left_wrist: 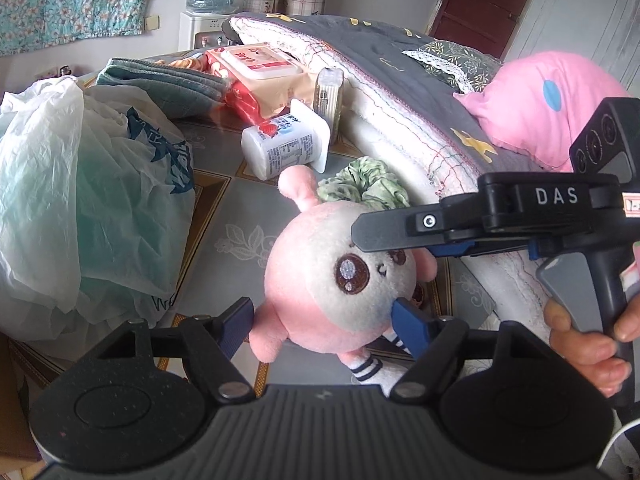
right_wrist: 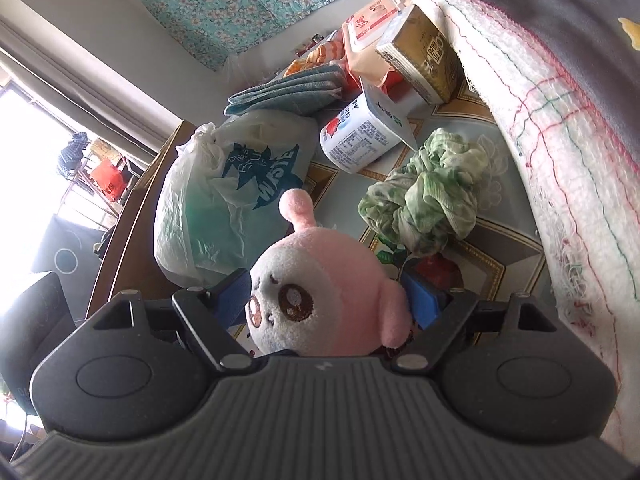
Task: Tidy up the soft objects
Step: 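Carry the plush bunny with the right gripper over the cardboard box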
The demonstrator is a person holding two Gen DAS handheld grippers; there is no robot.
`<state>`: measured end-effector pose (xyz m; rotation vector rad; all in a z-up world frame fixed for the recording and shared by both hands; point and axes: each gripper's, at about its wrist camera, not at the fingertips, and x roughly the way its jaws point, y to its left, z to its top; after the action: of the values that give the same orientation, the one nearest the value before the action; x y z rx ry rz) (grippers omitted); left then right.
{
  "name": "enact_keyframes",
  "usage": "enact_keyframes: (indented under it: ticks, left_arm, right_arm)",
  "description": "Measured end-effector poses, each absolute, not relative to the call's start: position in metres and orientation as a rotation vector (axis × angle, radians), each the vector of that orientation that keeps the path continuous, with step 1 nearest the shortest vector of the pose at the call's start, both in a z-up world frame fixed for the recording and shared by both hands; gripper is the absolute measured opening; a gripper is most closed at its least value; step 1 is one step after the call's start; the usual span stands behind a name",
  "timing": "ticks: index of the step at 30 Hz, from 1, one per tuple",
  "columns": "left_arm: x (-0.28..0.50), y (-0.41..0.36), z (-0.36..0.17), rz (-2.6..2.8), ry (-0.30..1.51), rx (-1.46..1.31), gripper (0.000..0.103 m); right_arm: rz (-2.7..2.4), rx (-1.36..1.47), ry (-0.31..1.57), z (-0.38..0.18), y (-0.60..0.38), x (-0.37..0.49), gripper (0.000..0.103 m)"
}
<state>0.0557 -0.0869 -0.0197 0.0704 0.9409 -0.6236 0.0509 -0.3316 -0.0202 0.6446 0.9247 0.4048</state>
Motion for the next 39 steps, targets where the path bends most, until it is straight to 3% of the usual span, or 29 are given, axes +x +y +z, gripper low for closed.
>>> enact_keyframes:
  ticks: [10,17,39]
  left_arm:
    - [0.056,-0.095,-0.02,-0.616,0.936,0.106,0.076]
    - [0.054,-0.101,-0.004,-0.616,0.899,0.137,0.067]
    - [0.101,-0.066,0.116,-0.461,0.614,0.133,0.068]
  right_arm:
    - [0.411,0.654,0.942,-0.028,-0.325,0.047,0.076]
    - [0.383,0.655,0.949,-0.015,-0.325,0.053,0.072]
    - [0.522,0.644,0.701,0.11,-0.291,0.129,0.072]
